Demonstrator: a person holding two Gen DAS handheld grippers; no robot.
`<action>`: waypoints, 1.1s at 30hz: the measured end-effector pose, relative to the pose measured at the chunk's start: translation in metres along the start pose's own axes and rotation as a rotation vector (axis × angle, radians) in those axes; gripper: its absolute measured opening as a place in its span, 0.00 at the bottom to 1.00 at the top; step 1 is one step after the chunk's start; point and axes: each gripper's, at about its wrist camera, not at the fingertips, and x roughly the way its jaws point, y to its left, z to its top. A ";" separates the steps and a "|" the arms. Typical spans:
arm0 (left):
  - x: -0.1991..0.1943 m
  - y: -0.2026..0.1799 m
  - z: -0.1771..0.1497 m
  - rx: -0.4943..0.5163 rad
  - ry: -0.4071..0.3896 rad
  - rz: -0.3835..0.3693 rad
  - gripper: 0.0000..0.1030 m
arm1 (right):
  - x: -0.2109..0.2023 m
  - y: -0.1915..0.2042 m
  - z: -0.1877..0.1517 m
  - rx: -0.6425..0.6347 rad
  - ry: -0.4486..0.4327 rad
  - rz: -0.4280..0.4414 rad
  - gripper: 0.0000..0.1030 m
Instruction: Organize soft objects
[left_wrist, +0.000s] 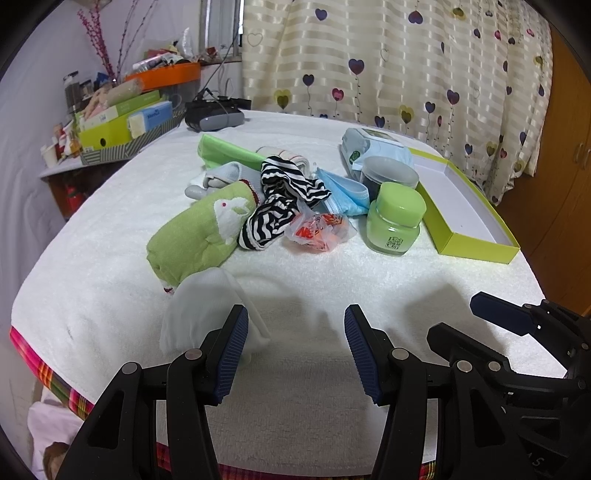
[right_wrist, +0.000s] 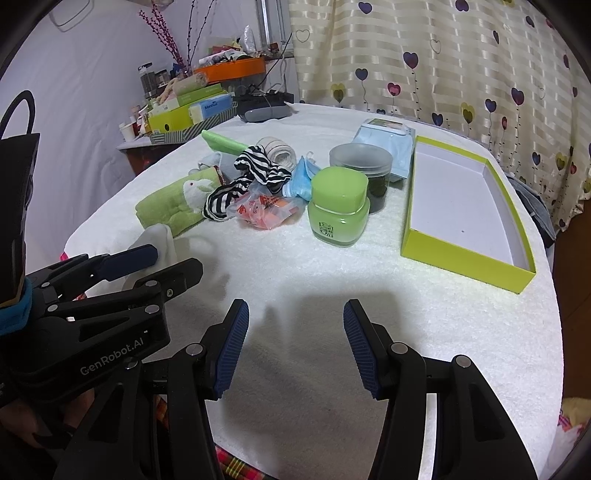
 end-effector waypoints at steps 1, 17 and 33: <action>0.000 0.000 0.000 0.000 0.000 0.000 0.53 | 0.000 0.000 0.000 -0.001 0.000 0.000 0.53; 0.000 0.001 0.000 -0.001 -0.001 0.001 0.53 | 0.000 0.000 0.000 0.000 -0.001 0.001 0.53; -0.012 0.020 0.004 -0.044 -0.019 -0.051 0.53 | -0.004 0.004 0.006 -0.009 -0.021 0.027 0.53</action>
